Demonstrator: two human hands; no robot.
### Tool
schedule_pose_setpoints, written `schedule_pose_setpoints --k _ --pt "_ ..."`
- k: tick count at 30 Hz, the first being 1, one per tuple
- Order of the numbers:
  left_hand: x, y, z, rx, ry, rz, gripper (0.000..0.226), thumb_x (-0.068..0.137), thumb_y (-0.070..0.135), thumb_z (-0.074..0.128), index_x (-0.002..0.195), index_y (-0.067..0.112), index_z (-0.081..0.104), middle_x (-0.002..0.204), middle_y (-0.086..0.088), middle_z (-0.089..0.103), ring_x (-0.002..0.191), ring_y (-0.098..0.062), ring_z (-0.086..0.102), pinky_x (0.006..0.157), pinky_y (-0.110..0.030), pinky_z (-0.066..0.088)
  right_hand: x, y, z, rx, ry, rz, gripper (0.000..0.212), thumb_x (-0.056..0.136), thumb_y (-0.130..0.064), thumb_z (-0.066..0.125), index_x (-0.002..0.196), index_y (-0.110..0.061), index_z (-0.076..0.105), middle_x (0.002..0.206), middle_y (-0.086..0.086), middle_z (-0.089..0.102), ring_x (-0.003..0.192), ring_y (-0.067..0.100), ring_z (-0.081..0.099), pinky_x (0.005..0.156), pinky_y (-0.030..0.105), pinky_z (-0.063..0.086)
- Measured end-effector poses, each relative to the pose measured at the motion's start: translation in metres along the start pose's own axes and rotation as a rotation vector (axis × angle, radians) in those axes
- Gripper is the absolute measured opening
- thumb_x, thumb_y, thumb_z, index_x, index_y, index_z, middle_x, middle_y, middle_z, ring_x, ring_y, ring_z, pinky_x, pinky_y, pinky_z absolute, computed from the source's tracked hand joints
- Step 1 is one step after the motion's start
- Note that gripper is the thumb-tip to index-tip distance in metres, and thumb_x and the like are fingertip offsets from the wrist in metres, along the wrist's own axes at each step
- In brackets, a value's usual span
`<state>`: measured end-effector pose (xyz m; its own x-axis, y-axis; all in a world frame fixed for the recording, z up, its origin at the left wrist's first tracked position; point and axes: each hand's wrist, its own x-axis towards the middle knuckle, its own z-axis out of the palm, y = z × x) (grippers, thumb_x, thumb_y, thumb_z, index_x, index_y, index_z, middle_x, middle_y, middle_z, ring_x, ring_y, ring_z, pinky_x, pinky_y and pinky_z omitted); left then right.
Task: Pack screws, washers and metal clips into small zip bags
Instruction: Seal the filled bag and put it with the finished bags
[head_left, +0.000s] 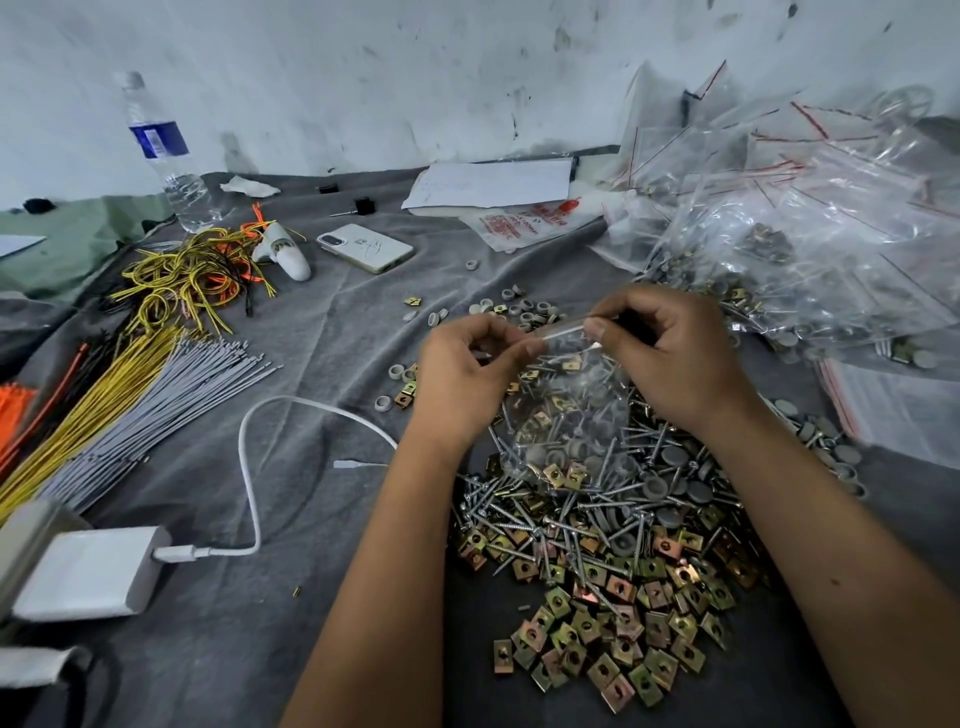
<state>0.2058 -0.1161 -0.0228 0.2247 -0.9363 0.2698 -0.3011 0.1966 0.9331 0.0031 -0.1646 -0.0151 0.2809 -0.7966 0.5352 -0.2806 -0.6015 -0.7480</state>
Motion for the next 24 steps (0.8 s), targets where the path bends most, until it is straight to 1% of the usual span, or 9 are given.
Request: schedule_pose_setpoints --k 2,5,8,10,15,17,20,21,24 --pt "-0.001 0.002 -0.001 -0.053 0.011 -0.028 0.012 0.087 0.015 0.083 0.077 0.016 0.076 0.071 -0.005 0.072 0.065 -0.019 0.063 0.063 -0.046 0.056 0.0 0.0 -0.002 0.029 0.007 0.023 0.005 0.092 -0.011 0.075 0.094 -0.015 0.076 0.076 -0.005 0.071 0.062 0.003 0.065 0.057 0.015 0.05" --pt "-0.002 0.005 -0.002 -0.105 -0.002 -0.04 0.02 0.083 0.012 0.085 0.069 0.02 0.074 0.077 -0.024 0.071 0.066 -0.029 0.059 0.063 -0.055 0.053 0.001 -0.001 -0.002 0.032 0.004 0.036 0.007 0.091 -0.011 0.075 0.093 -0.018 0.075 0.074 -0.009 0.07 0.062 0.0 0.064 0.058 0.013 0.047" --pt "-0.004 0.004 -0.003 -0.097 -0.053 -0.031 0.014 0.079 0.02 0.087 0.069 0.021 0.077 0.073 -0.02 0.071 0.062 -0.026 0.055 0.058 -0.043 0.045 0.0 -0.004 -0.001 0.031 -0.053 0.041 0.013 0.09 -0.017 0.077 0.09 -0.03 0.075 0.074 -0.012 0.071 0.064 0.001 0.064 0.057 0.017 0.049" --pt "-0.006 0.004 -0.002 -0.106 -0.054 -0.02 0.008 0.077 0.026 0.086 0.074 0.022 0.08 0.071 -0.013 0.074 0.061 -0.022 0.059 0.06 -0.038 0.048 -0.001 -0.005 -0.001 0.018 -0.051 0.026 0.013 0.089 -0.019 0.077 0.089 -0.032 0.075 0.074 -0.011 0.072 0.064 0.003 0.064 0.057 0.02 0.049" --pt "-0.008 0.006 -0.003 -0.271 0.026 -0.062 0.013 0.069 0.029 0.087 0.073 0.018 0.08 0.08 -0.015 0.076 0.073 -0.029 0.062 0.073 -0.046 0.051 -0.001 -0.007 -0.007 0.112 -0.016 0.061 0.004 0.09 -0.012 0.076 0.089 -0.015 0.078 0.066 -0.011 0.069 0.056 0.002 0.06 0.054 0.015 0.046" --pt "-0.009 0.008 -0.003 -0.265 0.021 -0.066 0.016 0.067 0.03 0.086 0.071 0.017 0.079 0.077 -0.012 0.076 0.072 -0.029 0.063 0.072 -0.043 0.052 -0.001 -0.01 -0.009 0.132 -0.005 0.074 0.003 0.09 -0.013 0.076 0.09 -0.014 0.078 0.07 -0.003 0.072 0.056 0.006 0.061 0.053 0.022 0.049" --pt "-0.012 0.017 -0.006 -0.177 0.07 -0.055 0.02 0.07 0.036 0.083 0.071 0.017 0.077 0.069 -0.004 0.074 0.06 -0.015 0.066 0.055 -0.029 0.056 -0.002 -0.015 -0.012 0.175 0.007 0.111 0.004 0.09 -0.016 0.076 0.091 -0.015 0.079 0.076 0.01 0.074 0.058 0.029 0.065 0.052 0.04 0.054" --pt "-0.012 0.022 -0.007 -0.151 0.108 -0.058 0.021 0.069 0.04 0.082 0.069 0.02 0.077 0.067 -0.003 0.073 0.057 -0.013 0.065 0.053 -0.028 0.055 -0.002 -0.017 -0.014 0.192 0.004 0.12 0.004 0.09 -0.017 0.075 0.091 -0.017 0.079 0.075 0.01 0.074 0.058 0.03 0.064 0.05 0.042 0.054" --pt "0.002 0.045 0.006 -0.115 0.238 -0.002 0.028 0.081 0.045 0.08 0.066 0.022 0.074 0.068 -0.008 0.071 0.063 -0.017 0.061 0.063 -0.033 0.053 0.012 -0.021 -0.035 0.31 0.014 0.171 0.006 0.092 -0.018 0.074 0.091 -0.021 0.079 0.074 0.006 0.074 0.05 0.01 0.059 0.044 0.027 0.049"
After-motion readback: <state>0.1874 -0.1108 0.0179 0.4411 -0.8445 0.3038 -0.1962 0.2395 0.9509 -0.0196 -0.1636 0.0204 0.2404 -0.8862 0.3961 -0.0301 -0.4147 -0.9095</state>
